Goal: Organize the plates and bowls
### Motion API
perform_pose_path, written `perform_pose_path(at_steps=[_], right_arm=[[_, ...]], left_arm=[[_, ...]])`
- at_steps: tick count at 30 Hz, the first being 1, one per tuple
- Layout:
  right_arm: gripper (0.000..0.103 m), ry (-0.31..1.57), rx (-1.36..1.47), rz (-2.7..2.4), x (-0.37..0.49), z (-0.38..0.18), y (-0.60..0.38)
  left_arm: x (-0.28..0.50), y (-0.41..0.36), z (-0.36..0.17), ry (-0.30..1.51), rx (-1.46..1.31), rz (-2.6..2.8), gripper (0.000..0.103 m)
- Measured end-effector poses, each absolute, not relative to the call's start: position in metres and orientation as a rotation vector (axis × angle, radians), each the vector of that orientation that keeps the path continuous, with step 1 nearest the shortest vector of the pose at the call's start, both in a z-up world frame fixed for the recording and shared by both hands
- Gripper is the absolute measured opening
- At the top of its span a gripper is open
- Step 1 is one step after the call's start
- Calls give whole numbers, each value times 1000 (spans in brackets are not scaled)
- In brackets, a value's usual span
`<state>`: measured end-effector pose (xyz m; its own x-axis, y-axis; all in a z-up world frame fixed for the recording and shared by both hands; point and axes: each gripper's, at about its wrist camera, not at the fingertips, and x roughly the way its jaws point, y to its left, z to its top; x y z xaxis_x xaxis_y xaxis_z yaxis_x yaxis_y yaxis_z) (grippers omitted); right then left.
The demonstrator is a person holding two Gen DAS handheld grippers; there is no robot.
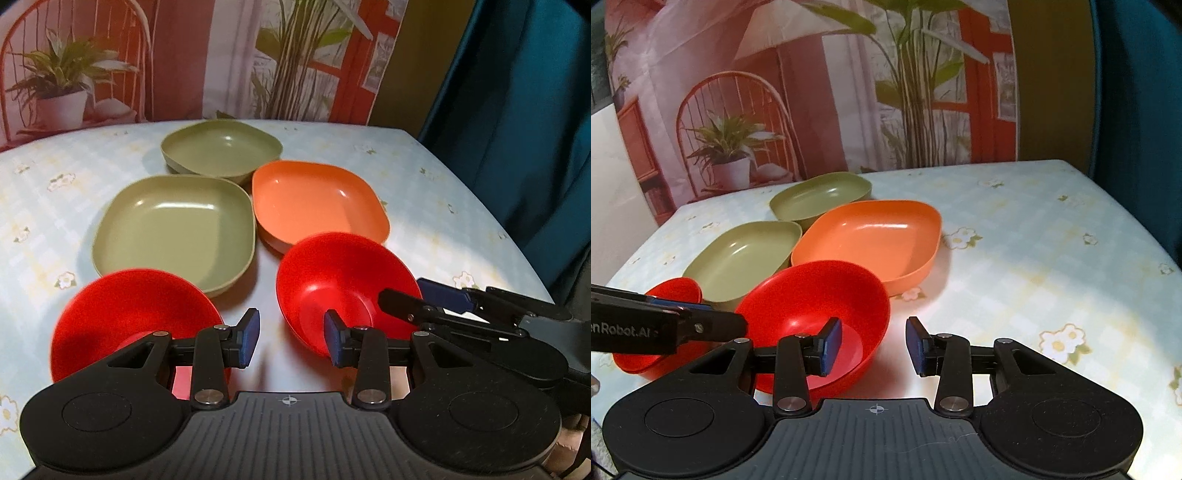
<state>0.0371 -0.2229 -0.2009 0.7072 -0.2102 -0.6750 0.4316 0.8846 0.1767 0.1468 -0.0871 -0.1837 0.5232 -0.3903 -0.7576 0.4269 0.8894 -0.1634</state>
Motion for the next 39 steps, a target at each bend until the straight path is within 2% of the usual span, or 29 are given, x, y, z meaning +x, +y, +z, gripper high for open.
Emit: perform_pose_path(at_steps=[9, 13, 19, 39], right_arm=[[35, 701, 332, -345, 39, -200, -222], [32, 703, 324, -335, 40, -199, -219], [29, 701, 320, -333, 41, -199, -219], [28, 648, 278, -318, 41, -182, -212]], left_arm=[[150, -83, -187, 898, -14, -528, 39], [149, -86, -187, 887, -11, -549, 33], [149, -89, -187, 874, 10, -540, 30], [136, -78, -163, 772, 23, -549, 30]])
